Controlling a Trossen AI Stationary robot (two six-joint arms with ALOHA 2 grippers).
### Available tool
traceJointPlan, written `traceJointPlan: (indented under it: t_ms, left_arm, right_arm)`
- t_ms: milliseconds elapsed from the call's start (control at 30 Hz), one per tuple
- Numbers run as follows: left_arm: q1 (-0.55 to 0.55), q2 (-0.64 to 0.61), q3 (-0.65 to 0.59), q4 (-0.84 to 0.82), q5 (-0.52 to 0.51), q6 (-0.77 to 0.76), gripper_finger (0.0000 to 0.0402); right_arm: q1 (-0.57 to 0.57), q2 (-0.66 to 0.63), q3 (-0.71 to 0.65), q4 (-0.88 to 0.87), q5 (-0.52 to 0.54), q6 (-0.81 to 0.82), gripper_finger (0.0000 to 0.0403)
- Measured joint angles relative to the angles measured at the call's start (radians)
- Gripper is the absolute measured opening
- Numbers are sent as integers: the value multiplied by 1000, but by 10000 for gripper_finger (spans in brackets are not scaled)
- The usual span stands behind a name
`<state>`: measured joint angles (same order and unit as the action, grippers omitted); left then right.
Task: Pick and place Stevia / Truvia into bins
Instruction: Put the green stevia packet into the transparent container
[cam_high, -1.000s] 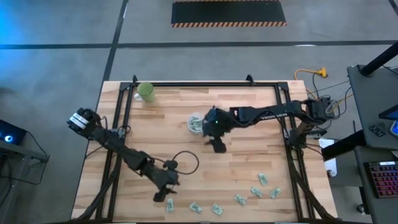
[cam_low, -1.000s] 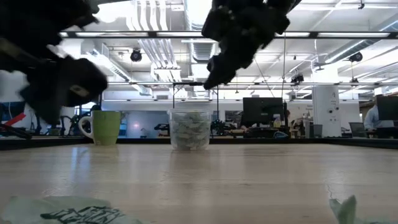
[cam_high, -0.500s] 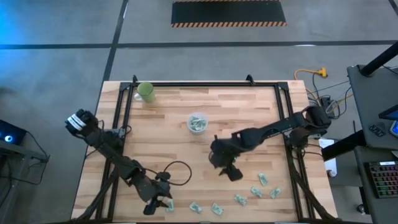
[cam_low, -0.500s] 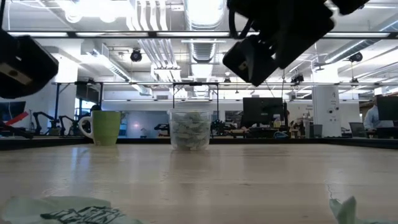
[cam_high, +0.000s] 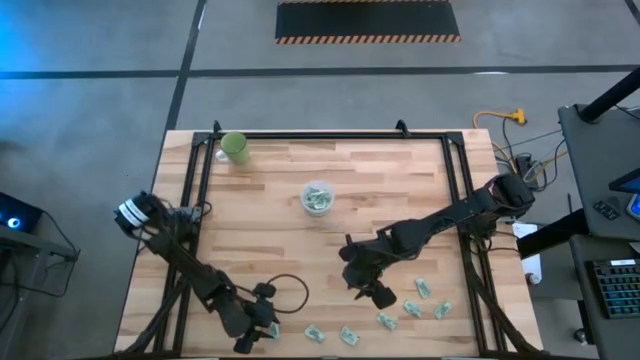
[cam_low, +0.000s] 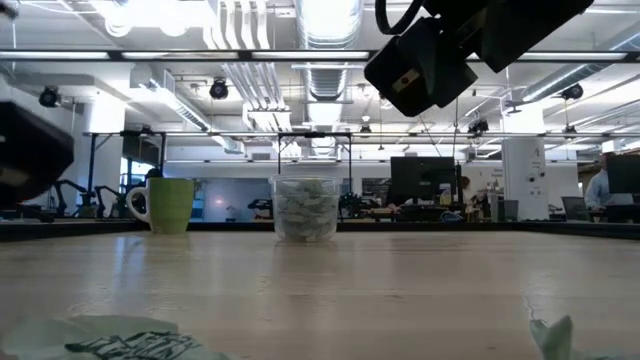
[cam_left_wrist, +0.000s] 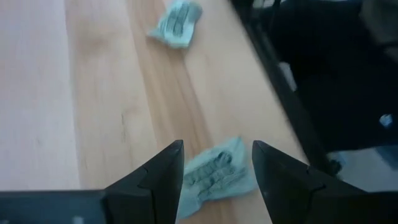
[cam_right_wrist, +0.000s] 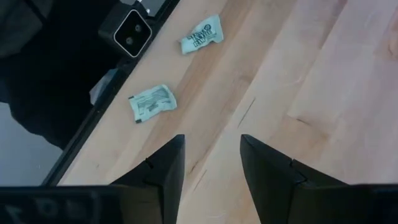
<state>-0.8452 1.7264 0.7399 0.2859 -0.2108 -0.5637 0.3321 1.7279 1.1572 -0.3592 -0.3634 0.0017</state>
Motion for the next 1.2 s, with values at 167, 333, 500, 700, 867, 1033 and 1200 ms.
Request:
traceJointPlan:
  t_ms: [167,333,500,700,867,1033,1200]
  left_arm:
    - [-7,45,-1,6,-5,-6,173]
    - [-7,53,-2,1,-10,-4,173]
    - [-7,53,-5,-45,-28,-3,151]
    - [-6,54,-7,-69,-63,28,82]
    - [4,54,-9,-75,-77,28,19]
    - [16,37,-6,-84,-130,88,11]
    - [41,-20,-7,-102,-317,248,11]
  right_arm:
    - [2,0,0,0,0,6,136]
    - [3,0,0,-1,0,7,128]
    - [4,1,0,-2,0,7,125]
    - [10,1,0,-3,0,15,125]
    - [14,1,0,-4,-1,18,125]
    - [15,1,0,-12,-1,22,125]
    - [17,1,0,-48,0,39,125]
